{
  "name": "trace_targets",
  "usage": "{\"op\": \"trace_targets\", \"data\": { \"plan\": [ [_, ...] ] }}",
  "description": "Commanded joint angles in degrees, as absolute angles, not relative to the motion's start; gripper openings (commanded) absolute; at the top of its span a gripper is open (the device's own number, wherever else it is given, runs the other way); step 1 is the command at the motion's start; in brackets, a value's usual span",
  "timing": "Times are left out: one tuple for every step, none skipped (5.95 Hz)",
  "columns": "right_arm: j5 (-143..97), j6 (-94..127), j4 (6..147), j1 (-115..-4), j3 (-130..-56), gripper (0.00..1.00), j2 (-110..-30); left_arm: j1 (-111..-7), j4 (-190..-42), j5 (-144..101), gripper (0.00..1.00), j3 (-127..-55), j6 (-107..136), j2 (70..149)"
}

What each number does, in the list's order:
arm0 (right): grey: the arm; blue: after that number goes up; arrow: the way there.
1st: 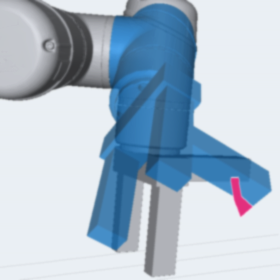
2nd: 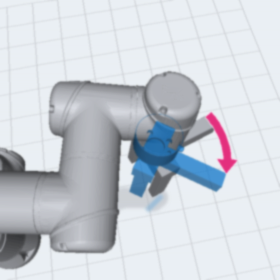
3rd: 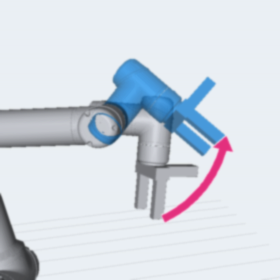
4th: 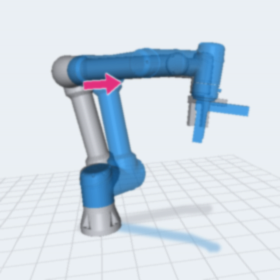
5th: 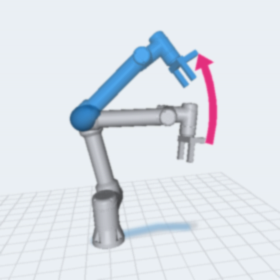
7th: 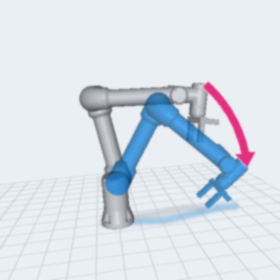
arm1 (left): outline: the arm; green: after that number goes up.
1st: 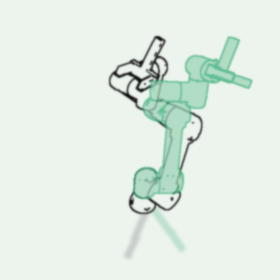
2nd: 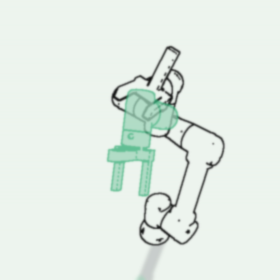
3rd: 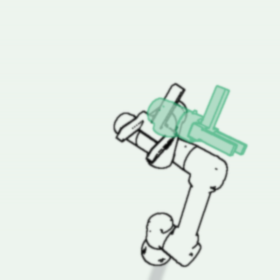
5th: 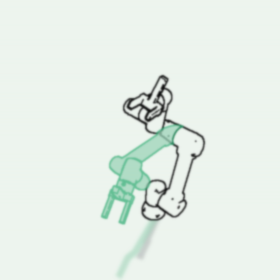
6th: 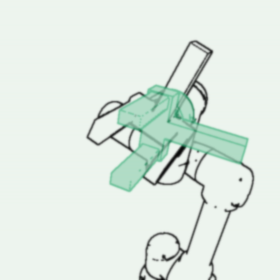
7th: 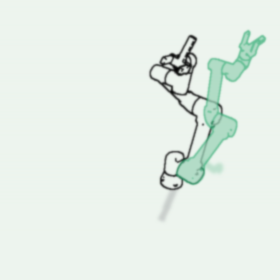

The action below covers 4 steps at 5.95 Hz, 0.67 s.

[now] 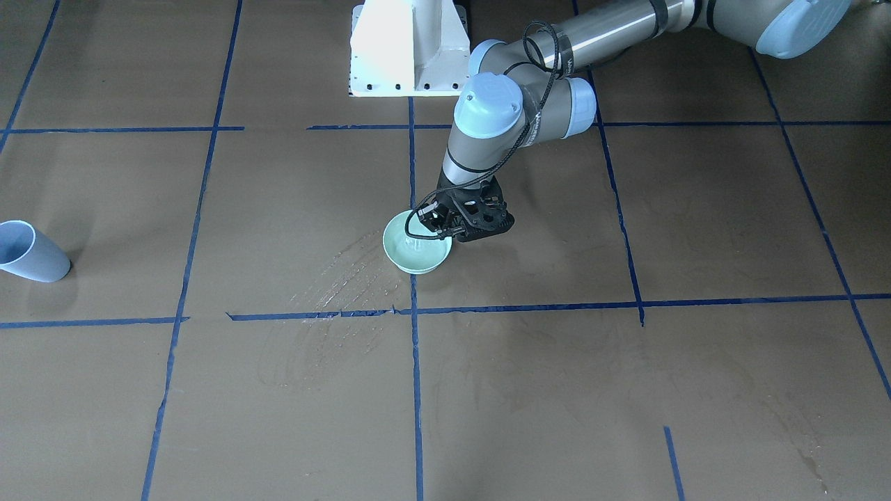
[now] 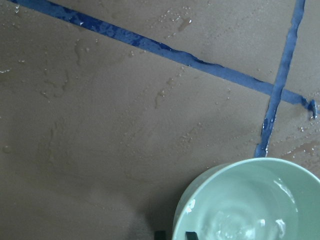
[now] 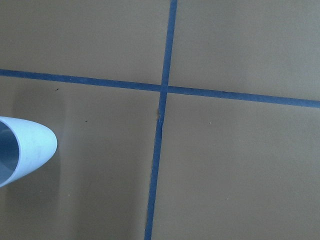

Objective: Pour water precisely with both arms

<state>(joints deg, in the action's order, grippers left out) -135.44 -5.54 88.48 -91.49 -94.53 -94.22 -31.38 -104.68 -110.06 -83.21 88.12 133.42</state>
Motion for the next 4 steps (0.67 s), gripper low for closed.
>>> {"op": "trace_targets", "data": {
  "plan": [
    [-135.4, -6.3, 87.2, -91.5, -95.0, 1.00, -94.2, -32.4, -104.1, -110.3, 1.00, -83.9, 87.9, 133.4],
    [-135.5, -5.6, 85.4, -91.5, -95.2, 1.00, -94.2, -33.6, -104.0, -110.7, 1.00, -86.6, 87.5, 130.7],
    [-135.9, -5.5, 85.5, -91.4, -96.0, 1.00, -94.2, -36.1, -102.0, -114.5, 1.00, -92.8, 80.3, 125.5],
    [-140.3, -5.5, 85.3, -91.4, -96.7, 1.00, -94.2, -39.9, -96.5, -117.7, 1.00, -99.1, 72.3, 121.1]
  ]
}}
